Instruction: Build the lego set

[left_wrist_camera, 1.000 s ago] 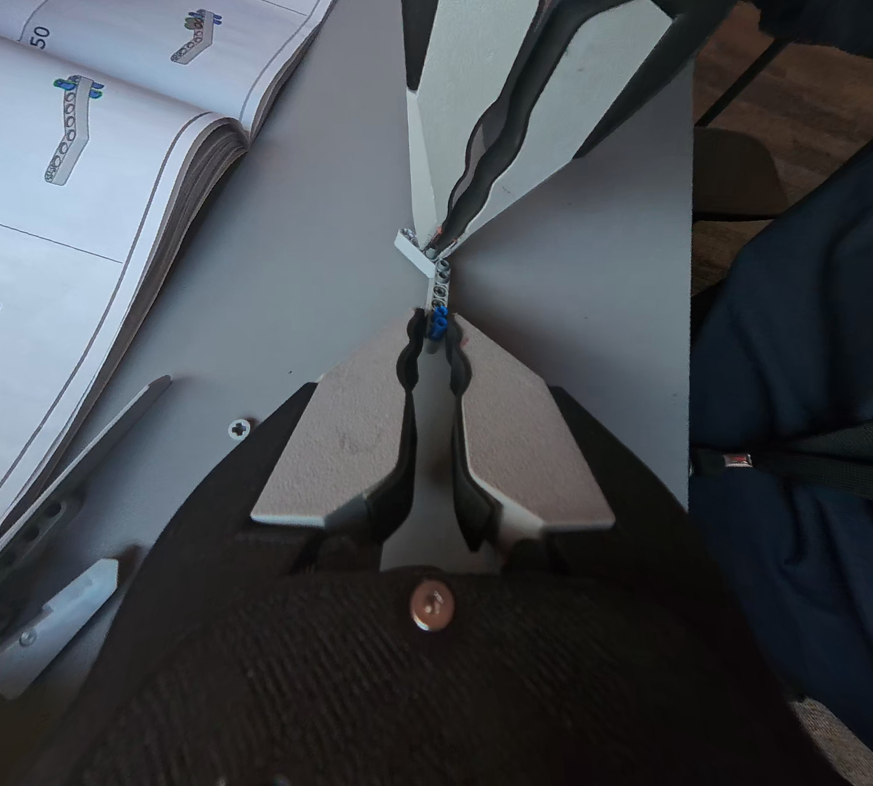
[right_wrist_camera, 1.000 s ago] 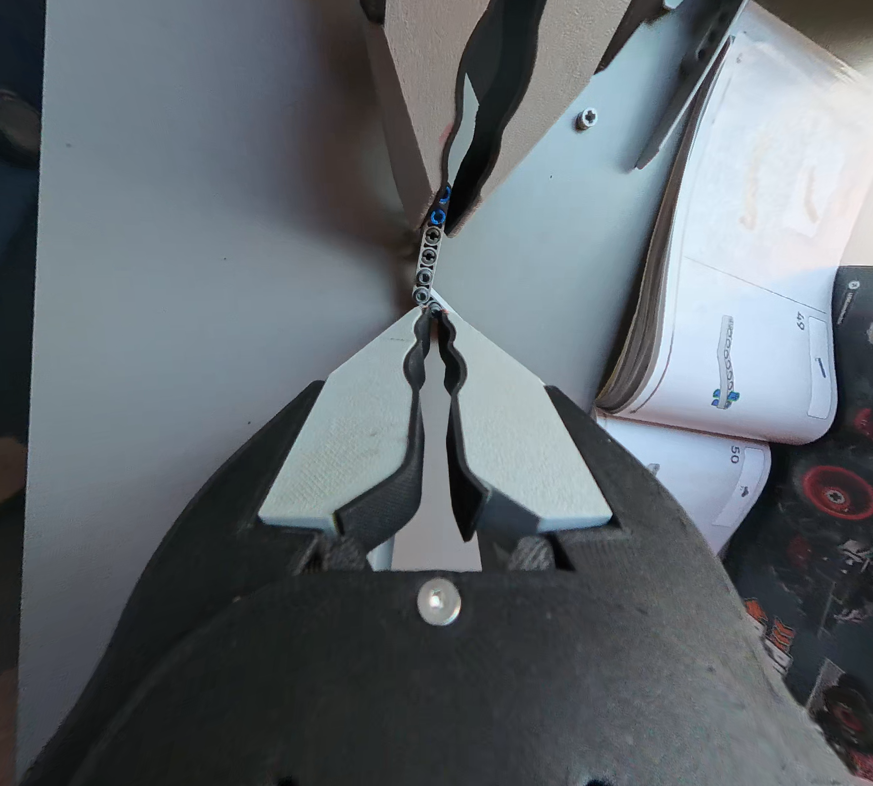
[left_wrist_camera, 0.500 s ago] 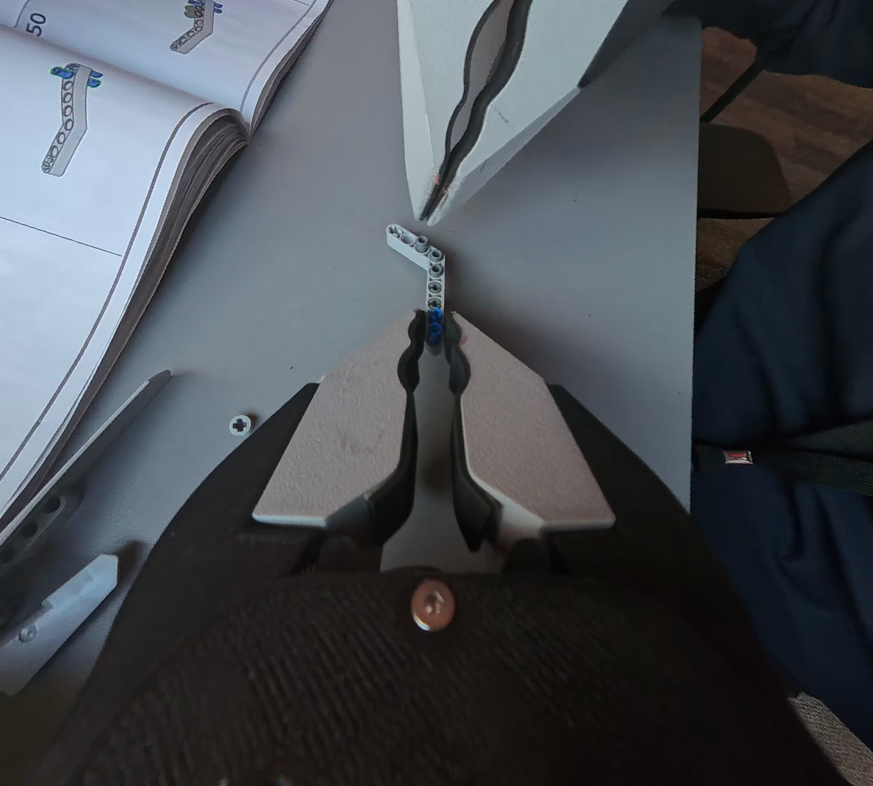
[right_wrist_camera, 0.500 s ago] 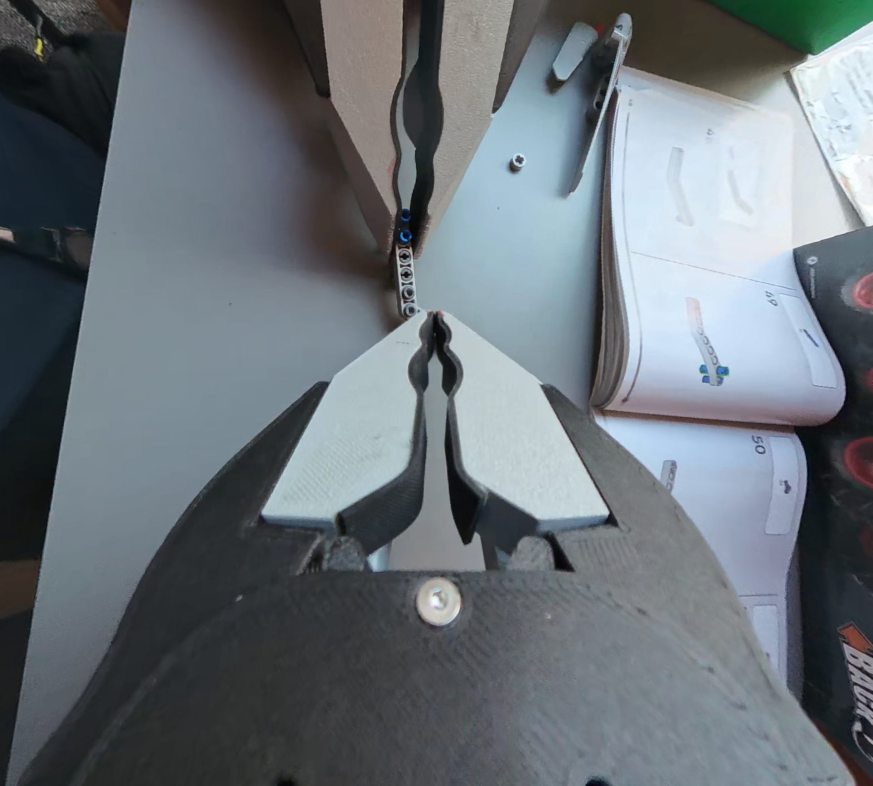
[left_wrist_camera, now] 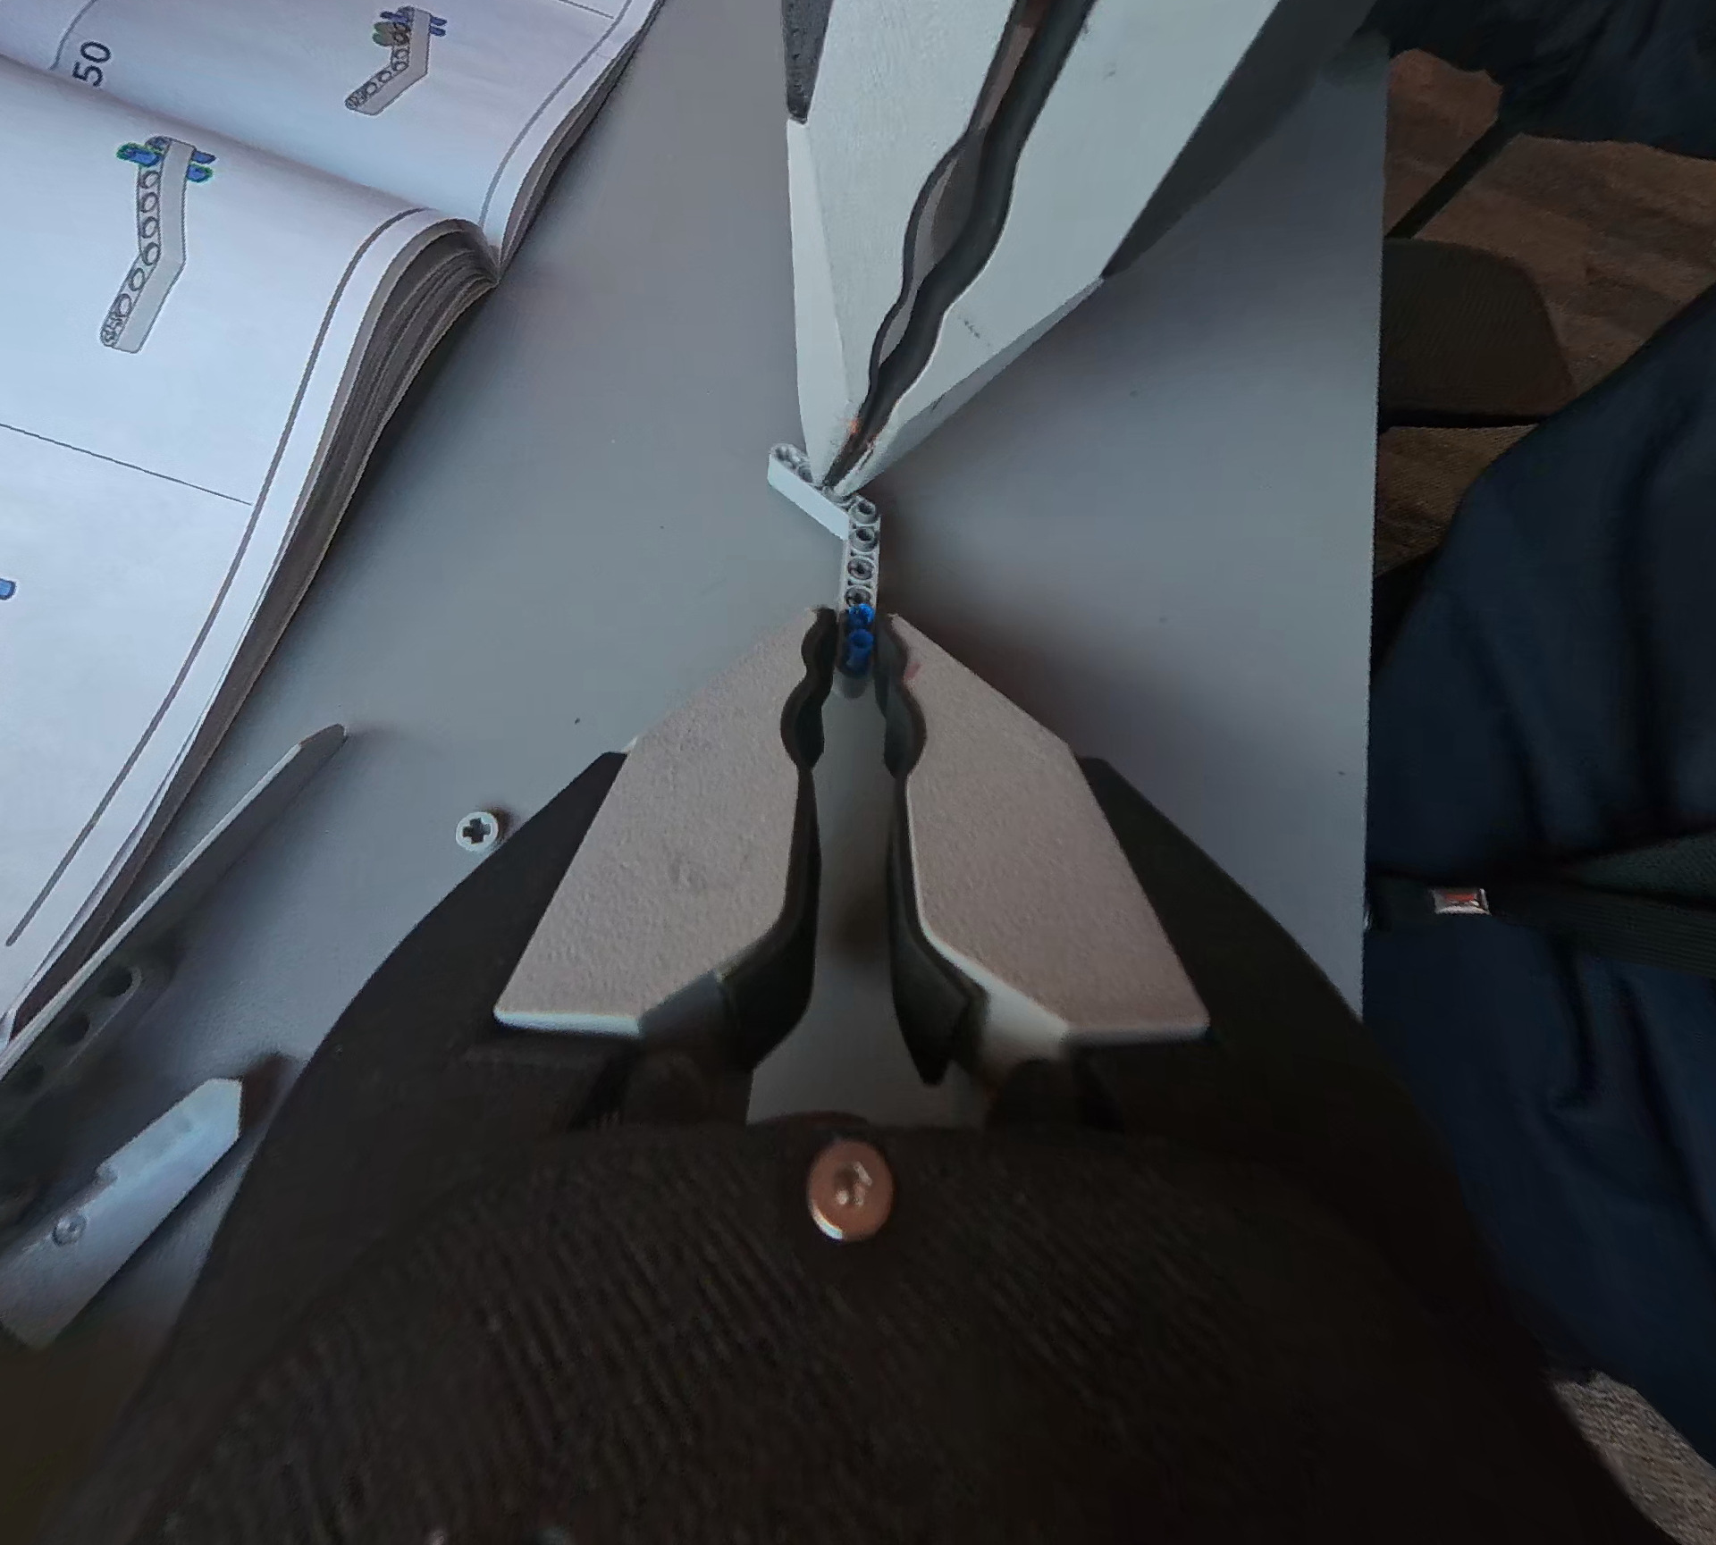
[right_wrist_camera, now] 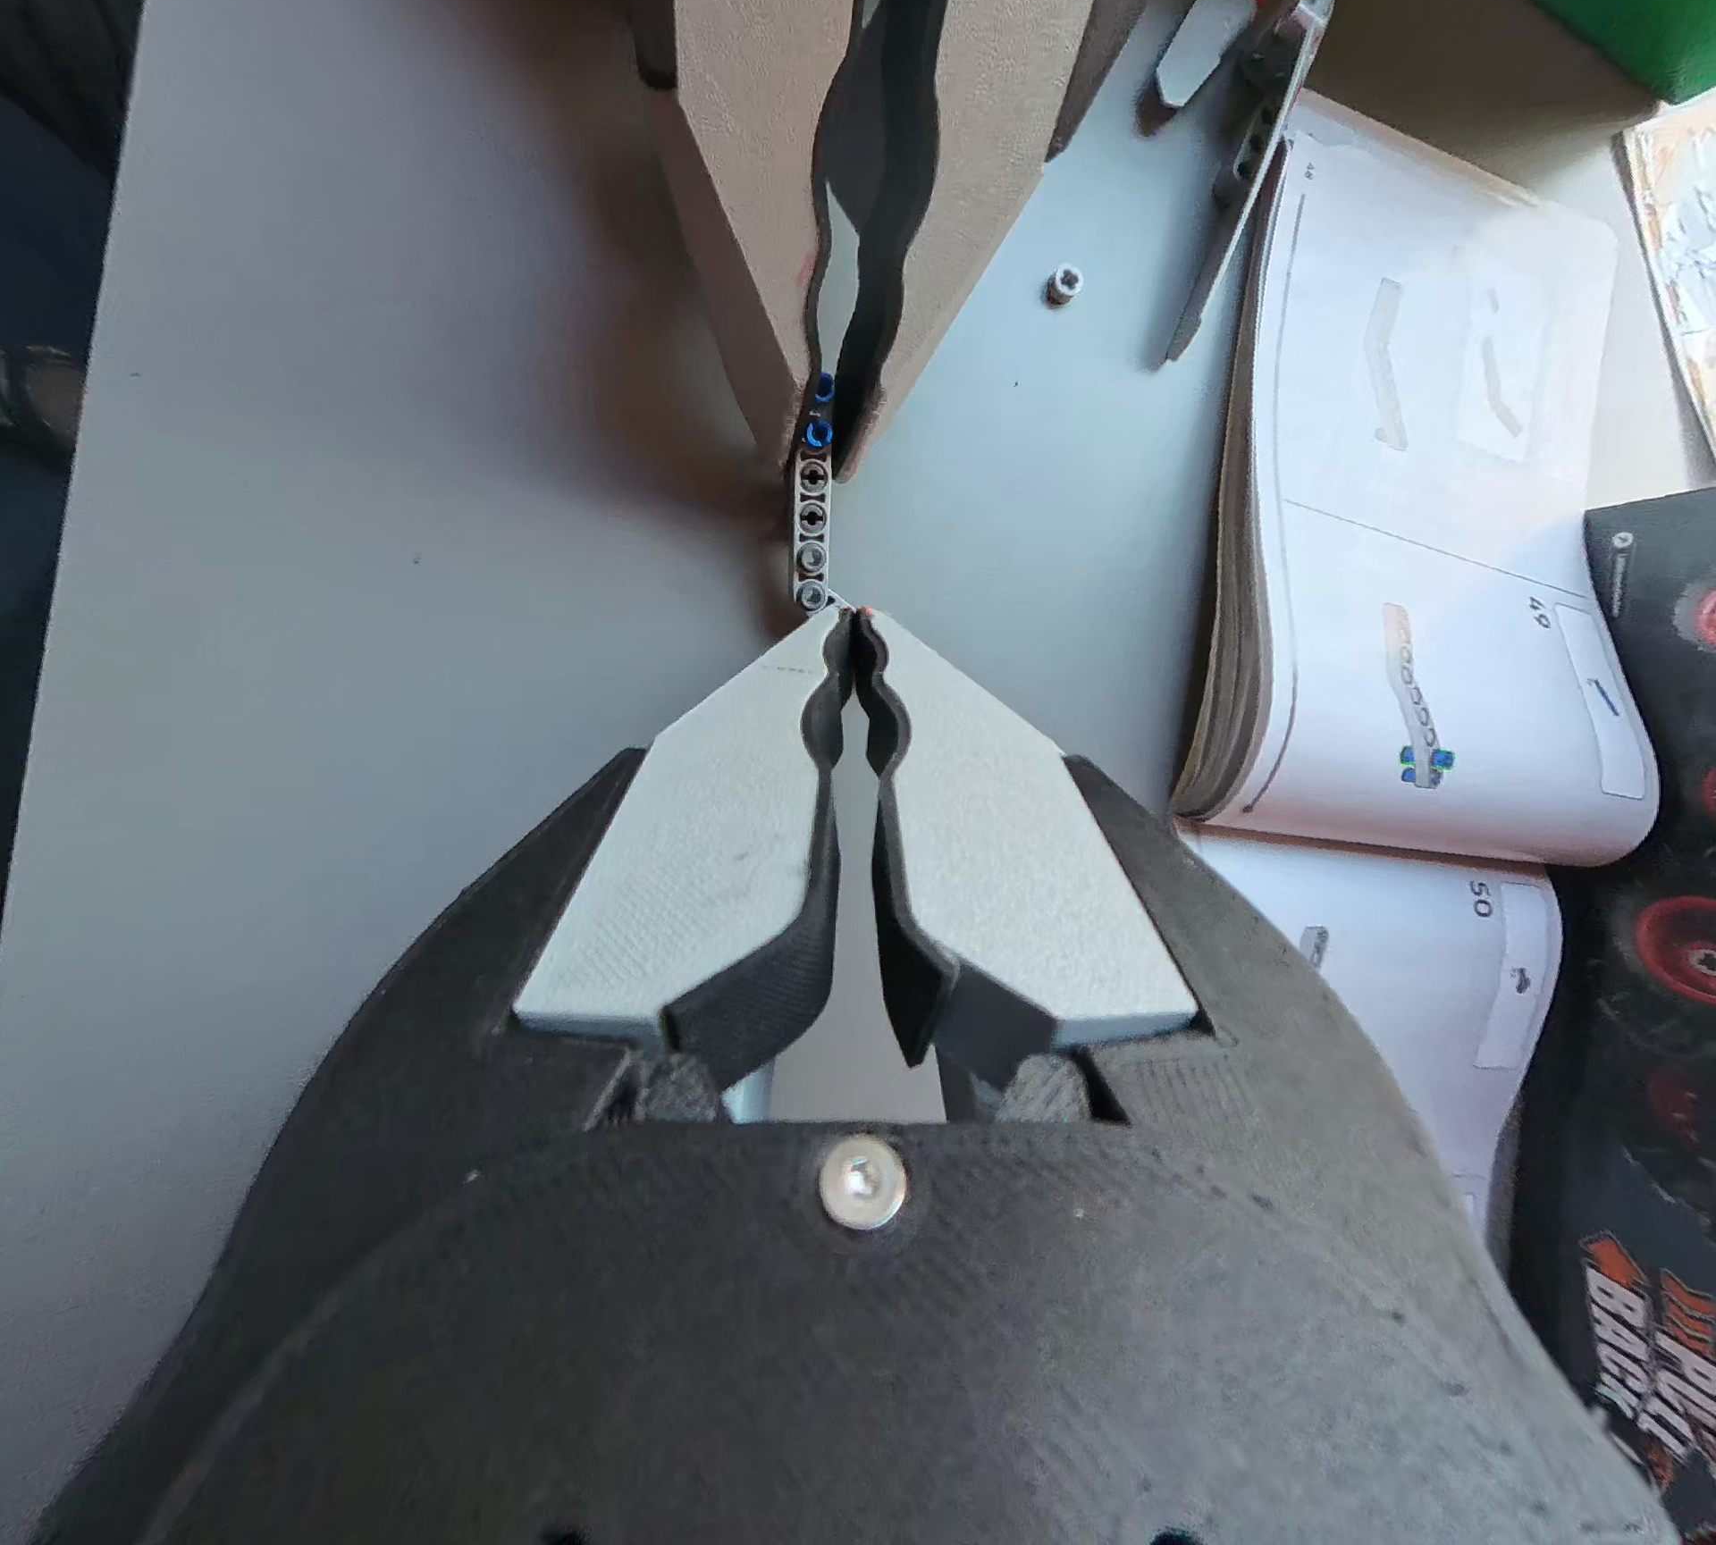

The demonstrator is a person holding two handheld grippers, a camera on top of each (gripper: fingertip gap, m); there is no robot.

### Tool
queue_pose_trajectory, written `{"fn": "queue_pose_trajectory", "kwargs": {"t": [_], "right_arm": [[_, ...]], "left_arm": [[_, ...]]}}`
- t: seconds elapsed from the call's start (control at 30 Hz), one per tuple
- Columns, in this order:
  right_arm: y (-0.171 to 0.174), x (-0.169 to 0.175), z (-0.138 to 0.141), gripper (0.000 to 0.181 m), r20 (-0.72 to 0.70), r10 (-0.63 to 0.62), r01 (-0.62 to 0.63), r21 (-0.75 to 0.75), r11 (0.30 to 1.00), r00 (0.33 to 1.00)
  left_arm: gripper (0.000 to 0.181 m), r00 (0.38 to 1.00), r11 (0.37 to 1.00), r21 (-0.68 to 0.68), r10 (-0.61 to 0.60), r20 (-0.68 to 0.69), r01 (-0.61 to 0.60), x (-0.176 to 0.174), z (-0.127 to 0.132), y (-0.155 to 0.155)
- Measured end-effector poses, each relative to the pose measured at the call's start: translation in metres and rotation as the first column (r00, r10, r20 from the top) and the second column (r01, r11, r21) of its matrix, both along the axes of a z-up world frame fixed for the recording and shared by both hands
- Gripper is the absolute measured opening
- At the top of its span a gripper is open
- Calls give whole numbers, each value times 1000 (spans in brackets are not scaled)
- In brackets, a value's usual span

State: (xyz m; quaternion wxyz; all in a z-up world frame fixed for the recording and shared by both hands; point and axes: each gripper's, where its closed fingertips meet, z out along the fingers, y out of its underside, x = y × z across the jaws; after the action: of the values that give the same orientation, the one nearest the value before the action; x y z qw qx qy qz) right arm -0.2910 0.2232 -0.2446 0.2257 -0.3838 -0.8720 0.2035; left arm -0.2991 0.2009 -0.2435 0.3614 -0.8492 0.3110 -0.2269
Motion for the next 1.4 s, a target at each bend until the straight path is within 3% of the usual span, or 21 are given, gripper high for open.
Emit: {"fn": "queue_pose_trajectory", "kwargs": {"t": [0.13,0.3,0.43,0.47,0.5,0.6,0.73,0.9,1.03,1.23,1.4], "right_arm": [[0,-1,0,0,-22,-12,12,6,1000,1000],[13,3,17,0,-82,-123,111,-131,985,989],[36,45,47,0,-118,-235,196,-271,942,965],[37,60,48,8,-104,-247,207,-296,933,963],[36,76,46,19,-80,-254,217,-319,923,964],[43,111,29,19,-21,-323,304,-286,909,946],[48,129,9,20,-21,-375,361,-219,906,927],[48,135,-11,19,24,-360,356,-216,909,933],[56,131,-10,20,-22,-364,353,-198,914,931],[49,120,-9,26,-67,-231,215,-189,958,971],[38,113,-11,1,-81,-118,99,-211,972,990]], "left_arm": [[4,1000,1000,2,4,-3,-4,-1,0,0],[4,1000,1000,4,11,-7,-11,-2,0,0],[3,1000,1000,-2,11,0,-11,-3,0,-2],[4,1000,1000,-1,14,-1,-14,-3,0,-1],[5,1000,1000,-1,13,-3,-13,-3,0,-2],[24,999,999,-11,30,-13,-30,-5,-3,0],[24,999,999,16,34,-14,-34,-5,0,0],[28,998,995,74,65,20,-66,-9,10,2],[30,991,989,104,101,90,-110,-15,21,3],[38,983,970,180,148,105,-165,-22,31,7],[35,976,936,280,190,107,-213,-30,43,10]]}}
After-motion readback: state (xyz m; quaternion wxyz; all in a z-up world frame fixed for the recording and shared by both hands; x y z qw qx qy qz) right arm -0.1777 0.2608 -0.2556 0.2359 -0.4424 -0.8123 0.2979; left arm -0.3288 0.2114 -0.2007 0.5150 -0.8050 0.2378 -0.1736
